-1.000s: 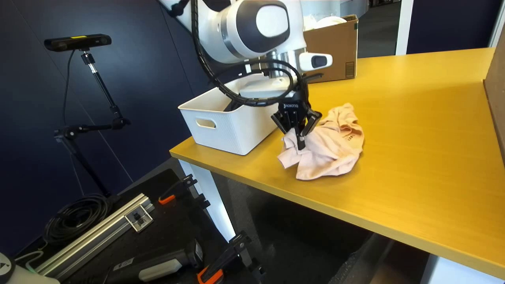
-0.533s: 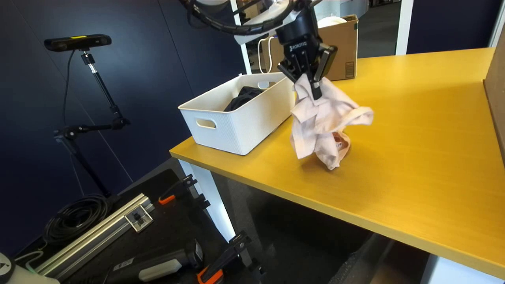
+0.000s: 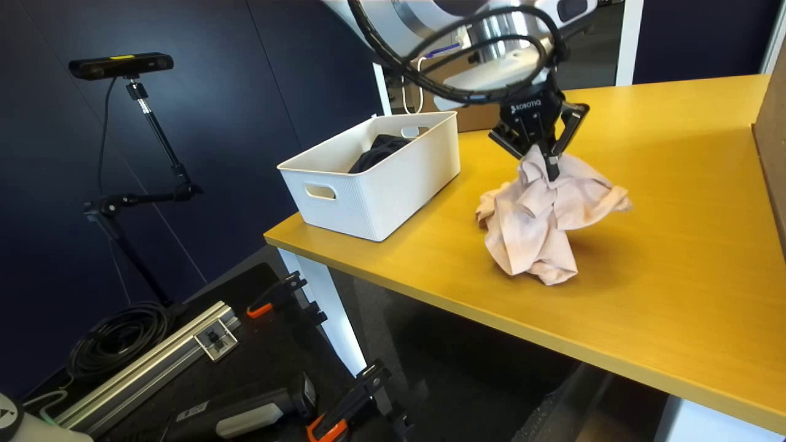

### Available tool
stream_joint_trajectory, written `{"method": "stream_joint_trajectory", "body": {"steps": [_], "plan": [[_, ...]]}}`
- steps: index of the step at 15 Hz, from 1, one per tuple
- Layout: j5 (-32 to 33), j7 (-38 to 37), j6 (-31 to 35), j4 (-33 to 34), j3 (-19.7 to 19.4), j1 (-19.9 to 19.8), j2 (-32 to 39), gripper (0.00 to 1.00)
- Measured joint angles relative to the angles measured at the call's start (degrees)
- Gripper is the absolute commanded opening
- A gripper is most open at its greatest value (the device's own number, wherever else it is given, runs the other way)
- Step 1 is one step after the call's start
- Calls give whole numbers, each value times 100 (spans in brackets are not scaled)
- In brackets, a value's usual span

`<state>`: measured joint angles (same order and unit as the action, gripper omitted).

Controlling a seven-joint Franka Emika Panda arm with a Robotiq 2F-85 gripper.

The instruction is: Fold the light pink shirt on the table and then put it in the white basket

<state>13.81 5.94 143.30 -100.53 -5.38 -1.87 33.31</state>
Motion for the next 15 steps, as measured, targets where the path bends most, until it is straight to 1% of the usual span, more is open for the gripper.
{"method": "stream_joint_trajectory", "body": {"steps": [2, 4, 7, 9, 11, 15], "plan": [[33, 114, 354, 258, 12, 14, 464, 1], [50, 226, 844, 334, 54, 64, 678, 1], [60, 350, 1463, 295, 107, 189, 660, 1], [60, 431, 1665, 270, 181, 224, 615, 1], [35, 600, 1751, 232, 369, 199, 603, 1], [-8, 1171, 1751, 34, 1018, 24, 618, 1]]}}
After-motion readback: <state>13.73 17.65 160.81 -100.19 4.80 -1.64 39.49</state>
